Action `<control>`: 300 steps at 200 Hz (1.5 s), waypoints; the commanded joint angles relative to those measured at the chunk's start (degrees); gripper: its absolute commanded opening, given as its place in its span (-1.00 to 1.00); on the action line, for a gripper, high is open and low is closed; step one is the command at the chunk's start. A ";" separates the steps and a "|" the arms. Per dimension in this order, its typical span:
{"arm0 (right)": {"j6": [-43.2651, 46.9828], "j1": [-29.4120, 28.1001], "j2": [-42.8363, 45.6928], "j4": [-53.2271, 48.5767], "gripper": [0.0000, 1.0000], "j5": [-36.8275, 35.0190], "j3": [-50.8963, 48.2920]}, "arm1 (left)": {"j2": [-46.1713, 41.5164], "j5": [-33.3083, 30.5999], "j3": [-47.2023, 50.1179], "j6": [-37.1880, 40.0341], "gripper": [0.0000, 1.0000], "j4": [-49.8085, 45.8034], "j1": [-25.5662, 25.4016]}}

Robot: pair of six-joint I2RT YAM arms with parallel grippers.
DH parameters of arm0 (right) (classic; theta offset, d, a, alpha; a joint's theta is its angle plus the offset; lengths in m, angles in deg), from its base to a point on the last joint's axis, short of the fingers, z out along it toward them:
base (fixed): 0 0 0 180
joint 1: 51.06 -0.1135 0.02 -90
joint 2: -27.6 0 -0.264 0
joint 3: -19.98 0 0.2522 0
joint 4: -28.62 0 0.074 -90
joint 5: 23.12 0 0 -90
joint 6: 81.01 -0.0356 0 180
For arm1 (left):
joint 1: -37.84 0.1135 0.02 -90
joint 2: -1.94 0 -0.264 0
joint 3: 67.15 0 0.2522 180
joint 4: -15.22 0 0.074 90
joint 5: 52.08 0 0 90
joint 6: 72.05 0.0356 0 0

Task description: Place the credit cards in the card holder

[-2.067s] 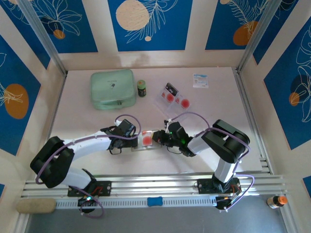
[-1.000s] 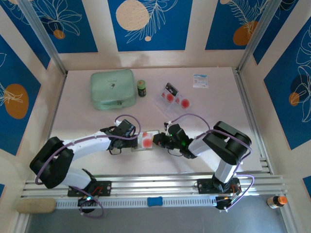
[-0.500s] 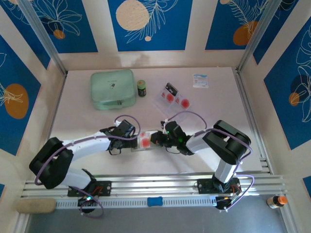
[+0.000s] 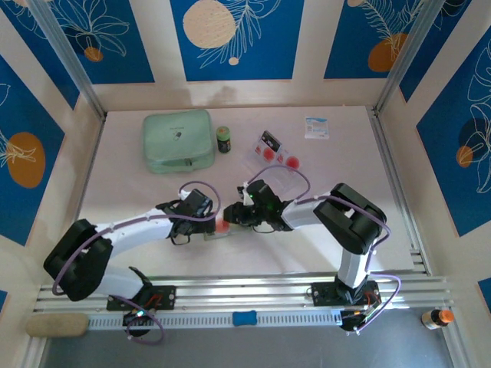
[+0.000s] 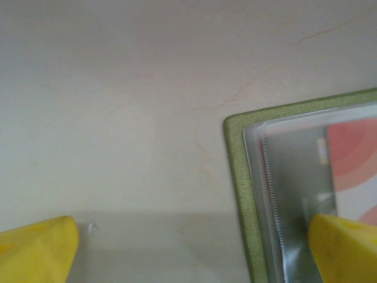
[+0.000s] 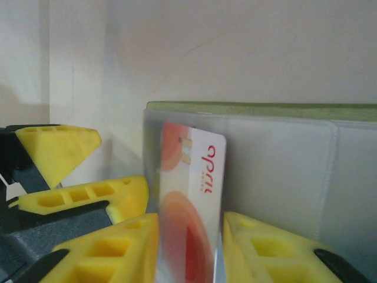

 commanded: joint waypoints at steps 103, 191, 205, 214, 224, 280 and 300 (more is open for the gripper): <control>16.71 1.07 0.23 -33.10 -0.82 -1.25 17.12 | -1.54 -1.19 1.78 -3.97 0.99 -5.22 6.52; 18.74 -1.28 -6.65 -37.38 -0.93 -2.76 22.70 | 5.56 2.49 -0.10 -1.22 0.99 -1.49 6.70; 18.70 -2.06 -7.50 -37.83 -0.95 -2.70 23.60 | 6.07 2.76 -0.27 -0.96 0.99 -1.21 6.70; 18.57 -2.57 -8.06 -38.05 -0.97 -2.62 24.18 | 6.36 2.95 -0.21 -0.88 0.99 -1.01 6.70; 18.39 -3.12 -8.57 -38.22 -0.98 -2.53 24.83 | 6.55 3.15 -0.17 -0.91 0.99 -0.75 6.70; 16.48 -5.06 -10.56 -38.27 -1.00 -1.15 28.33 | 6.66 3.66 0.07 -0.96 0.99 0.02 6.65; 16.45 -5.07 -9.05 -38.92 -1.00 -1.51 28.76 | 6.32 3.83 0.01 -0.96 0.99 0.00 6.62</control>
